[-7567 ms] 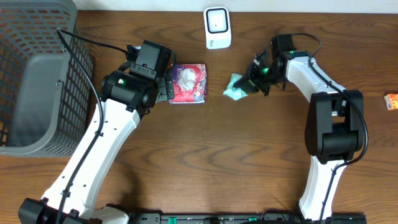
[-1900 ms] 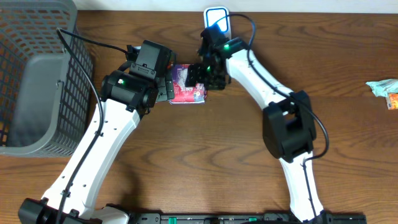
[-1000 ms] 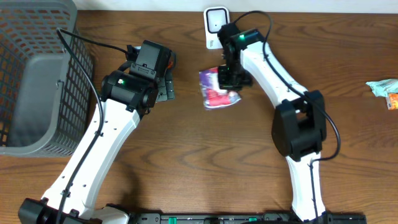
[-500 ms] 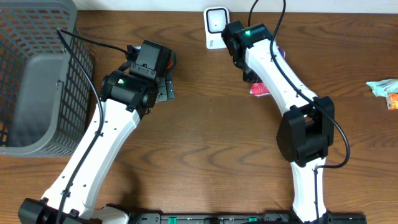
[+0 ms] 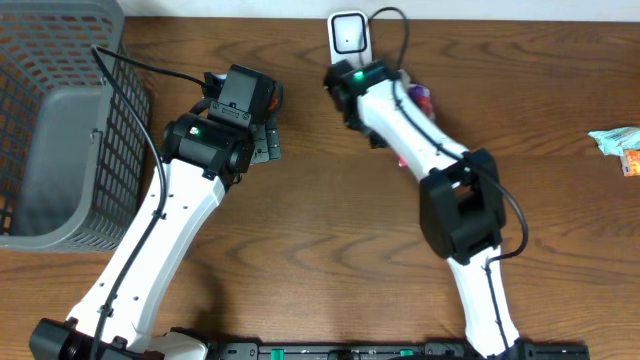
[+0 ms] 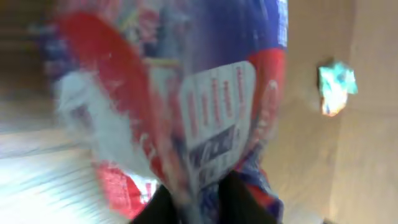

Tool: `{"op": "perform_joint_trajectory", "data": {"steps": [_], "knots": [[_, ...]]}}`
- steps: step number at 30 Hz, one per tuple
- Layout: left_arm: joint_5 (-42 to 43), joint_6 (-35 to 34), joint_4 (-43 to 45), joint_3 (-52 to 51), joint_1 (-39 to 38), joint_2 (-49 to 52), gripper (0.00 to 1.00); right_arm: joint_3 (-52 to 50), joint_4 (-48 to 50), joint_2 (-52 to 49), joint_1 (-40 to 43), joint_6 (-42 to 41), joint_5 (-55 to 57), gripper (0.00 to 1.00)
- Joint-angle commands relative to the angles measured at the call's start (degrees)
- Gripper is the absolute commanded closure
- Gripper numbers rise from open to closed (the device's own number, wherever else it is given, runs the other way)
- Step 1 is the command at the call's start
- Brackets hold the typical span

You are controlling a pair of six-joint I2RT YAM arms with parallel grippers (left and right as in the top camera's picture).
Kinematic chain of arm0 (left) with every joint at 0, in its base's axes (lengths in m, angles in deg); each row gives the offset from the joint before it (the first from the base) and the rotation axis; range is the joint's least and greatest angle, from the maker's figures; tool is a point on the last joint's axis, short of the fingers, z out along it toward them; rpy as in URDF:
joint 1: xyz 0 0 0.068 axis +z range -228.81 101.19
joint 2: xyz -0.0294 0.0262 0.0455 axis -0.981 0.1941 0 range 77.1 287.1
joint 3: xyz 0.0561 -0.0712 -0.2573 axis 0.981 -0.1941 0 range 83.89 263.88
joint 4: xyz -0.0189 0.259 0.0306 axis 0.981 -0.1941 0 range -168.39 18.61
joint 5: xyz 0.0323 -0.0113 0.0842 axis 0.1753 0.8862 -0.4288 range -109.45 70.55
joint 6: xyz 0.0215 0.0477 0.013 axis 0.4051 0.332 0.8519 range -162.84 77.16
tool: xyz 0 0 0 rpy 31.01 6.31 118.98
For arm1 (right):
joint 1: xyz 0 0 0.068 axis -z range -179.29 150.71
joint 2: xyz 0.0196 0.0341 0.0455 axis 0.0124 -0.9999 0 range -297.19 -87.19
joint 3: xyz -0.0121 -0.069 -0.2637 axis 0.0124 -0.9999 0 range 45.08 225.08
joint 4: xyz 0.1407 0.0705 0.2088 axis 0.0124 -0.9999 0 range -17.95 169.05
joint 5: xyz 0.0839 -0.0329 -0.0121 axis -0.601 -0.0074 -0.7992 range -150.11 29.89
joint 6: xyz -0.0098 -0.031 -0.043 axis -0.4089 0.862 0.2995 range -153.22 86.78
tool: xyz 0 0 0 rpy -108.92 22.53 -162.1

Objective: Scan the item barcode

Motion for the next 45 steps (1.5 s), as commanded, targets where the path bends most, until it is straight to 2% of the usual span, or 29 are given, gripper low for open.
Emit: {"op": "perform_joint_trajectory", "data": {"steps": [1, 2, 4, 8, 16, 21, 26, 34, 45], "knots": [[-0.15, -0.13, -0.2, 0.7, 0.2, 0.0, 0.02, 0.24, 2.84, 0.35, -5.07, 5.05, -6.56, 0.75], [-0.15, -0.13, -0.2, 0.7, 0.2, 0.0, 0.02, 0.24, 3.8, 0.37, -6.05, 5.7, -7.72, 0.73], [-0.13, -0.13, -0.2, 0.7, 0.2, 0.0, 0.02, 0.33, 5.31, 0.37, -7.54, 5.68, -8.9, 0.43], [-0.15, -0.13, -0.2, 0.7, 0.2, 0.0, 0.02, 2.67, 5.14, 0.39, -8.57, 5.68, -11.78, 0.24], [-0.15, -0.13, -0.2, 0.7, 0.2, 0.0, 0.02, 14.03, -1.22, 0.48, -2.08, 8.92, -22.47, 0.22], [-0.15, -0.13, -0.2, 0.7, 0.2, 0.0, 0.02, 20.11, -2.54, 0.48, 4.76, 16.57, -41.48, 0.21], [-0.15, -0.13, -0.2, 0.7, 0.2, 0.0, 0.02, 20.72, -3.23, 0.46, 11.5, 22.82, -62.93, 0.23], [-0.13, -0.13, -0.2, 0.7, 0.2, 0.0, 0.02, 20.06, -5.42, 0.46, 17.97, 24.17, -63.56, 0.21], [-0.15, -0.13, -0.2, 0.7, 0.2, 0.0, 0.02, 16.09, -6.03, 0.22, 21.75, 26.88, -64.94, 0.19]]}}
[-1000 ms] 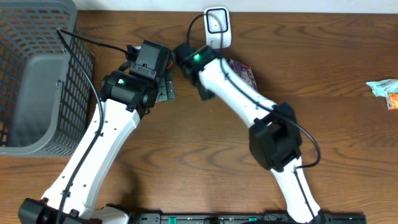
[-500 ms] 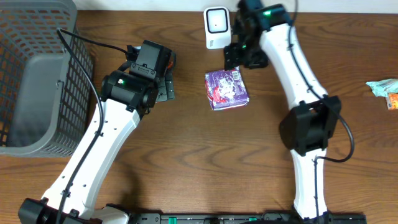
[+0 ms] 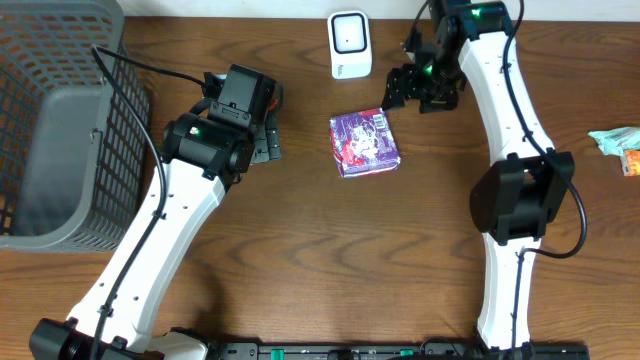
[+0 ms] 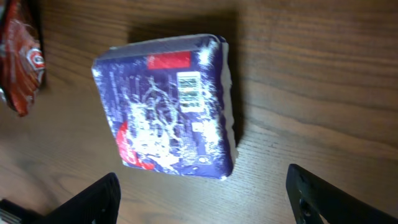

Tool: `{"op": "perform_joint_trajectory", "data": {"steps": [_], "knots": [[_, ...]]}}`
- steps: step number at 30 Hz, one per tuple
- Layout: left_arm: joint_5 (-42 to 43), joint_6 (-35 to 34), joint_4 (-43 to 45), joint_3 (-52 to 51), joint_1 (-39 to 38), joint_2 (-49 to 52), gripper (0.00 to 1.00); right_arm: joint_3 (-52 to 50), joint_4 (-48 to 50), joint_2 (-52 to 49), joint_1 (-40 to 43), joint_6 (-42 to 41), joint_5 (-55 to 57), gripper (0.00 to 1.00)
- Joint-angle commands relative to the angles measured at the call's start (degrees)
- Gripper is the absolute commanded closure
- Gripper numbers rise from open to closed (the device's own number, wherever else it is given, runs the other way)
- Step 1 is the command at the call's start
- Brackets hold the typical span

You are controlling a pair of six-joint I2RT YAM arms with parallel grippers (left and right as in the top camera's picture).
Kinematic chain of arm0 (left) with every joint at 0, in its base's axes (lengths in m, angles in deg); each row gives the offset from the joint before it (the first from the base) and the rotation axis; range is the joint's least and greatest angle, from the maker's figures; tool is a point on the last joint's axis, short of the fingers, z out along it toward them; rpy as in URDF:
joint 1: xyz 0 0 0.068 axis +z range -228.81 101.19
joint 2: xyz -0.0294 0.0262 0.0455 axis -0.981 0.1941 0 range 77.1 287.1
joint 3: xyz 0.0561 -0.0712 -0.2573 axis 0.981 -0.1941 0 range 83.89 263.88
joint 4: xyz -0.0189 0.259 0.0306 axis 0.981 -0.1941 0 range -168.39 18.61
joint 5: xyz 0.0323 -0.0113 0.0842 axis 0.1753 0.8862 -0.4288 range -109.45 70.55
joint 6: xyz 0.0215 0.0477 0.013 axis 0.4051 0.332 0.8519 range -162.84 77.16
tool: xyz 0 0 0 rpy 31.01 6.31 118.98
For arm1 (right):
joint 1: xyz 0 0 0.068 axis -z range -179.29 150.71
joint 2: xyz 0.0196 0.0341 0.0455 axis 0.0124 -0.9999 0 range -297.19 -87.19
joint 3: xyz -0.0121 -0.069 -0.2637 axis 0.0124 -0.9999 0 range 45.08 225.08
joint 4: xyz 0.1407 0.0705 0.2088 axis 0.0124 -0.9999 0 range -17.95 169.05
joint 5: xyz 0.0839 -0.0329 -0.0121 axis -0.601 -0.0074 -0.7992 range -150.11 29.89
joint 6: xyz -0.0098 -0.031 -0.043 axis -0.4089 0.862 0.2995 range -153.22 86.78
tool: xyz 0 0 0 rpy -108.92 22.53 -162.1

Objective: Scan the item barcode

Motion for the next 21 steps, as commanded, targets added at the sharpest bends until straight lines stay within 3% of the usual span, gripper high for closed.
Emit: {"op": "perform_joint_trajectory", "data": {"steps": [1, 11, 17, 21], "knots": [[-0.13, -0.13, -0.17, 0.7, 0.2, 0.02, 0.02, -3.63, -0.02, 0.28, 1.29, 1.53, -2.89, 0.19], [-0.15, -0.13, -0.17, 0.7, 0.2, 0.02, 0.02, -20.2, 8.87, 0.28, 1.7, 4.92, -11.02, 0.21], [-0.15, -0.13, -0.17, 0.7, 0.2, 0.02, 0.02, -29.2, 17.51, 0.28, 1.9, 5.73, -16.11, 0.48], [-0.15, -0.13, -0.17, 0.7, 0.2, 0.02, 0.02, -32.0, 20.9, 0.28, 1.9, 5.73, -17.25, 0.8]]}}
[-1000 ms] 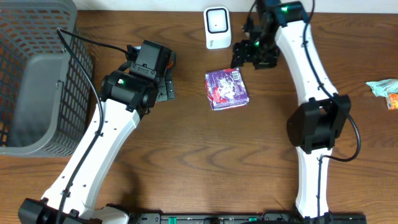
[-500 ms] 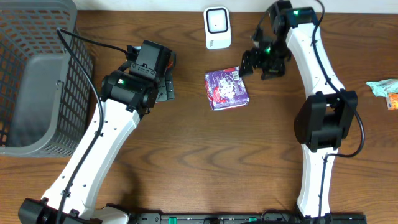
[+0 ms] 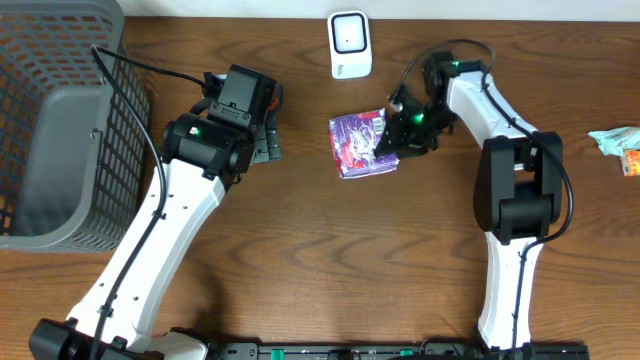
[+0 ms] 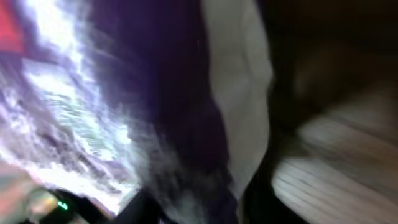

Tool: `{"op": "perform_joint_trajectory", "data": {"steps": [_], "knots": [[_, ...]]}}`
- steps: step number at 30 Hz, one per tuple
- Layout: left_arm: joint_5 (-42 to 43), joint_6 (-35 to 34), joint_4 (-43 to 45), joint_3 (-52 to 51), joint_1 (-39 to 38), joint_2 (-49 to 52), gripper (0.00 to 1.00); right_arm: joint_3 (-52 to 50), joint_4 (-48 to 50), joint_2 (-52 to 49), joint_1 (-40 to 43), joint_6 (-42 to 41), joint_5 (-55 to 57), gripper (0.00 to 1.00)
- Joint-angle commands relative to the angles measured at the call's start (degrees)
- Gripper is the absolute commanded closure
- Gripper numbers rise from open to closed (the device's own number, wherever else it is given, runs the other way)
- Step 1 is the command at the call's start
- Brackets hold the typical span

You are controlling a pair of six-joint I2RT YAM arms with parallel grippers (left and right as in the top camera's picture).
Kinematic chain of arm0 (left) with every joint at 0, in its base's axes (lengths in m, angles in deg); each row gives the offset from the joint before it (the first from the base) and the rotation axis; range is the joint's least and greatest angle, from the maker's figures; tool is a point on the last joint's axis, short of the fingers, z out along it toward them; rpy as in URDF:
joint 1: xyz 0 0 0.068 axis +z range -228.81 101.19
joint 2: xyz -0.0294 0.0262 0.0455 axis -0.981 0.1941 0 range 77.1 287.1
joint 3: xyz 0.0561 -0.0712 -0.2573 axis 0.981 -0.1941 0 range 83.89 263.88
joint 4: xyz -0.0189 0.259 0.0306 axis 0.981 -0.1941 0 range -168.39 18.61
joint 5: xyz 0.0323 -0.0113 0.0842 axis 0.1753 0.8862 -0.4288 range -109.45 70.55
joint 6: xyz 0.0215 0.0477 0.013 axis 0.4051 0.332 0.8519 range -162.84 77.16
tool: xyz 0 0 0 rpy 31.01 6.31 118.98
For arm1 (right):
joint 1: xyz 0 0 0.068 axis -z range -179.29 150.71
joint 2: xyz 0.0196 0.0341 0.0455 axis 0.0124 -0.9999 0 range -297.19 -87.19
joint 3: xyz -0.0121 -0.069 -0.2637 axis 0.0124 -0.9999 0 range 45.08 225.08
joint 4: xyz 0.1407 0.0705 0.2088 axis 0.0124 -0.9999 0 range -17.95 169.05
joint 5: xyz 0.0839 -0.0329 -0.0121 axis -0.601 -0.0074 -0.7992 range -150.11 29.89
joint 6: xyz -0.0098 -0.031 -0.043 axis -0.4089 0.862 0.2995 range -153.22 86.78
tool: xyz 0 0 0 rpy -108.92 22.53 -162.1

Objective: Scan the item barcode

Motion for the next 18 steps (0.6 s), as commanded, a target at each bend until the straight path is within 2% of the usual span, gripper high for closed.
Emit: {"op": "perform_joint_trajectory", "data": {"steps": [1, 3, 6, 10, 18], "knots": [[-0.13, -0.13, -0.17, 0.7, 0.2, 0.0, 0.02, -2.03, 1.68, 0.24, 0.66, 0.52, -2.25, 0.87], [-0.13, -0.13, -0.17, 0.7, 0.2, 0.0, 0.02, -1.22, 1.29, 0.61, 0.83, 0.48, -2.49, 0.98], [-0.15, -0.13, -0.17, 0.7, 0.2, 0.0, 0.02, 1.6, -1.09, 1.79, 1.09, -1.27, 0.81, 0.99], [-0.15, -0.13, -0.17, 0.7, 0.2, 0.0, 0.02, 7.32, -5.57, 4.31, 0.68, -4.98, 12.11, 0.99], [-0.15, -0.13, -0.17, 0.7, 0.2, 0.0, 0.02, 17.2, -16.59, 8.09, -3.06, -20.35, 49.9, 0.99]]}}
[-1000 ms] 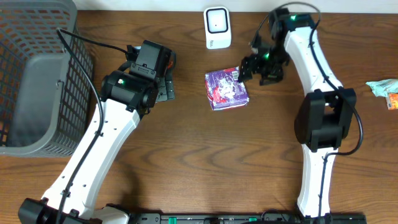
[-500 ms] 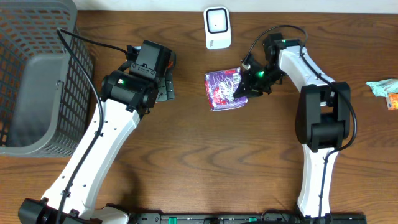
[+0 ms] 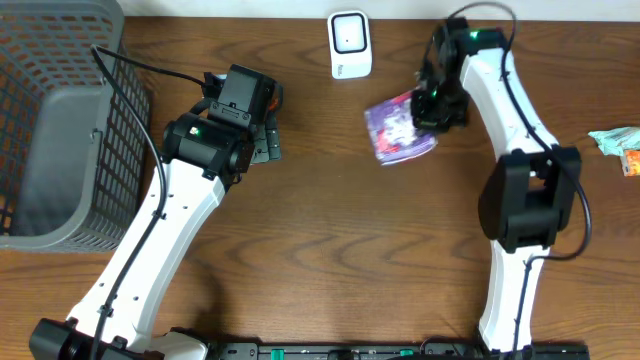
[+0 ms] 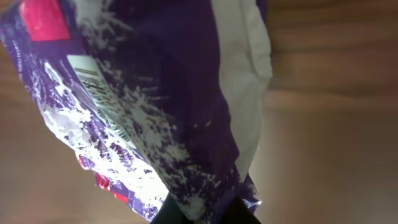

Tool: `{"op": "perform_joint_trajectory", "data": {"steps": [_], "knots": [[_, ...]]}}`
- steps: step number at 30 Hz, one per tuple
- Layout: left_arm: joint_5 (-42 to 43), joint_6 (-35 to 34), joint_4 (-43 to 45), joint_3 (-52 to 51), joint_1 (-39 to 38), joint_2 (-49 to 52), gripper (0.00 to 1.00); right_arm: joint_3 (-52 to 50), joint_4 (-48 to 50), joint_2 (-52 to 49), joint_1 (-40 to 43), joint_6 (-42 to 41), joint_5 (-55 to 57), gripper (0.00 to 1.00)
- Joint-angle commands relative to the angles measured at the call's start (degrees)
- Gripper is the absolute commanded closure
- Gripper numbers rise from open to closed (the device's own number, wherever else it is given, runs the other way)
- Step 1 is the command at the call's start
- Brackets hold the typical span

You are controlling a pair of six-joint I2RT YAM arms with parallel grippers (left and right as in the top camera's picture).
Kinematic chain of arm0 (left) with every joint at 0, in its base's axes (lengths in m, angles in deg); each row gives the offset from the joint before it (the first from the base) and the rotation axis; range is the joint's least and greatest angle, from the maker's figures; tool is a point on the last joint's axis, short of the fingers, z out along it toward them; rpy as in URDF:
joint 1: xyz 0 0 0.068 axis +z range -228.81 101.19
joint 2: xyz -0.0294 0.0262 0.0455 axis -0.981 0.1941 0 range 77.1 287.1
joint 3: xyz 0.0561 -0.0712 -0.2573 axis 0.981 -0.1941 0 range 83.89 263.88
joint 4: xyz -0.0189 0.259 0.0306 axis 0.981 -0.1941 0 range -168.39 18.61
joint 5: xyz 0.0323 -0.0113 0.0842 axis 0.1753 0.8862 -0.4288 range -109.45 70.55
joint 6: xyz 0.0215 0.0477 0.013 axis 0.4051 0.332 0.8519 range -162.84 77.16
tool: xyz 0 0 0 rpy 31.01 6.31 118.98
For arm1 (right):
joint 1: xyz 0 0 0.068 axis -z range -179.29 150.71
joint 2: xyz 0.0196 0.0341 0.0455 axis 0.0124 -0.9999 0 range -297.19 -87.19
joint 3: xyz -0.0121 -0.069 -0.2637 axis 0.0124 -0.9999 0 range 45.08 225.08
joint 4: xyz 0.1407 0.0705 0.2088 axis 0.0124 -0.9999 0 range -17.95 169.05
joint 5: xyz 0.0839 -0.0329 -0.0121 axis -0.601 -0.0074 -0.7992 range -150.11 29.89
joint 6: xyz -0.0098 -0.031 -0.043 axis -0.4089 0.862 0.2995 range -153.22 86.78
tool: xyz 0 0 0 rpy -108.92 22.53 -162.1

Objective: Scan the item barcode

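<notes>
My right gripper (image 3: 428,112) is shut on the right edge of a purple snack packet (image 3: 398,128), which hangs lifted off the table, right of and below the white barcode scanner (image 3: 349,44). In the right wrist view the packet (image 4: 155,99) fills the frame, its barcode (image 4: 99,93) showing at upper left, and my right gripper (image 4: 205,208) pinches its lower edge. My left gripper (image 3: 262,135) hovers over the table left of centre; its jaws are not clear from above.
A grey wire basket (image 3: 60,120) stands at the far left. A teal and orange wrapper (image 3: 618,145) lies at the right edge. The scanner's cable runs along the back of the table.
My right gripper has gone from table level, closed on the packet's right edge, to a raised spot further right and back. The packet has left the table with it.
First my right gripper held a red and blue packet near the scanner. Then it was open at the back, with a purple packet lying below the scanner. Then it gripped that packet's right edge on the table, and now holds it lifted.
</notes>
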Motion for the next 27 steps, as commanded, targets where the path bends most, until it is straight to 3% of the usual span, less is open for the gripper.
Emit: {"op": "perform_joint_trajectory", "data": {"steps": [1, 5, 10, 15, 22, 24, 26, 27], "knots": [[-0.15, -0.15, -0.17, 0.7, 0.2, 0.02, 0.02, 3.28, -3.78, 3.65, -3.54, -11.13, 27.34, 0.99], [-0.13, -0.15, -0.17, 0.7, 0.2, 0.02, 0.02, 1.49, -6.29, 3.32, -6.64, -17.2, 40.57, 0.99], [-0.15, -0.15, -0.17, 0.7, 0.2, 0.02, 0.02, -3.89, -2.12, 3.3, -9.55, -17.99, 42.4, 0.98], [-0.13, -0.15, -0.17, 0.7, 0.2, 0.02, 0.02, -9.22, 3.08, 3.3, -12.79, -17.97, 38.38, 0.92], [-0.15, -0.15, -0.17, 0.7, 0.2, 0.02, 0.02, -10.67, 10.51, 3.32, -17.4, -14.69, 20.22, 0.86], [-0.13, -0.15, -0.17, 0.7, 0.2, 0.02, 0.02, -10.25, 12.41, 3.32, -18.53, -12.81, 15.43, 0.44], [-0.15, -0.15, -0.17, 0.7, 0.2, 0.02, 0.02, -9.55, 13.55, 3.32, -19.28, -12.55, 12.74, 0.17], [-0.13, -0.15, -0.17, 0.7, 0.2, 0.02, 0.02, -8.83, 13.68, 3.32, -19.54, -12.52, 11.87, 0.1]]}}
